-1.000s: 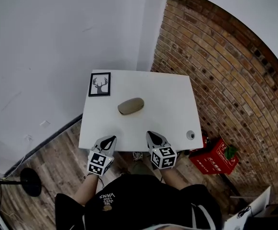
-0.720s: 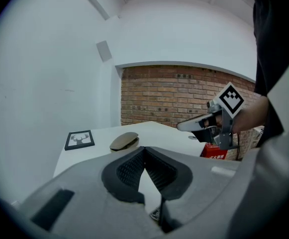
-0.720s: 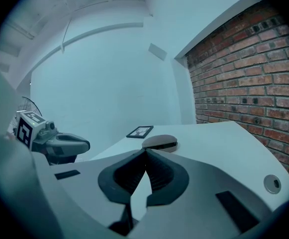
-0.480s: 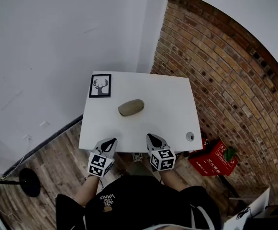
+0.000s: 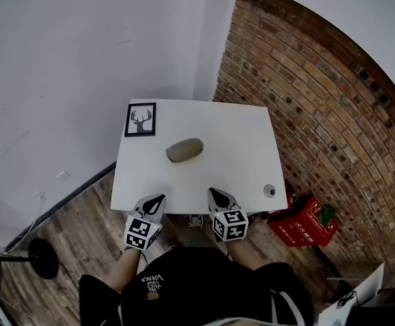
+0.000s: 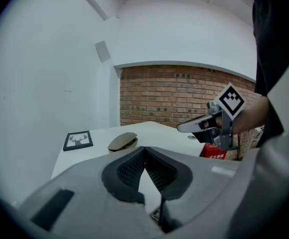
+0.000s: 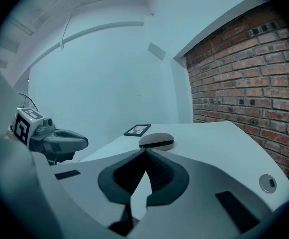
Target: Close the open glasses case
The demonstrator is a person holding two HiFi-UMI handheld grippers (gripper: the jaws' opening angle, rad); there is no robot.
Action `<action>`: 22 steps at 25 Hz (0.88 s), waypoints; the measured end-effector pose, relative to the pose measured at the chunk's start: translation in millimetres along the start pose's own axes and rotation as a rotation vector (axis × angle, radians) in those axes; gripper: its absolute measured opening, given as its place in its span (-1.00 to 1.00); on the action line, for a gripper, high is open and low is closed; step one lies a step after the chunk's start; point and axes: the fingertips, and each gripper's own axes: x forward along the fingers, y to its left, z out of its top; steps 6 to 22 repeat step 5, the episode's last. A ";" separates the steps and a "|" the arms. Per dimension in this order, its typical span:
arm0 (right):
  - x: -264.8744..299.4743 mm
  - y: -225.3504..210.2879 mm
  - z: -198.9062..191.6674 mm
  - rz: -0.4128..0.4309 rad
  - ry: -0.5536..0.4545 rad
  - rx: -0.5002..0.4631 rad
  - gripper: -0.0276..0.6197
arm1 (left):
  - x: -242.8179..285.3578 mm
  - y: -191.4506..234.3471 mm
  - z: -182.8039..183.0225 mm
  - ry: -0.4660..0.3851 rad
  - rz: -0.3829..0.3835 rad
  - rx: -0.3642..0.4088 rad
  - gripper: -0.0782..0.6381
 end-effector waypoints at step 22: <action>-0.8 -3.5 -0.5 -0.002 -0.001 0.004 -0.92 | 2.7 -1.8 2.0 0.000 0.001 0.003 -0.75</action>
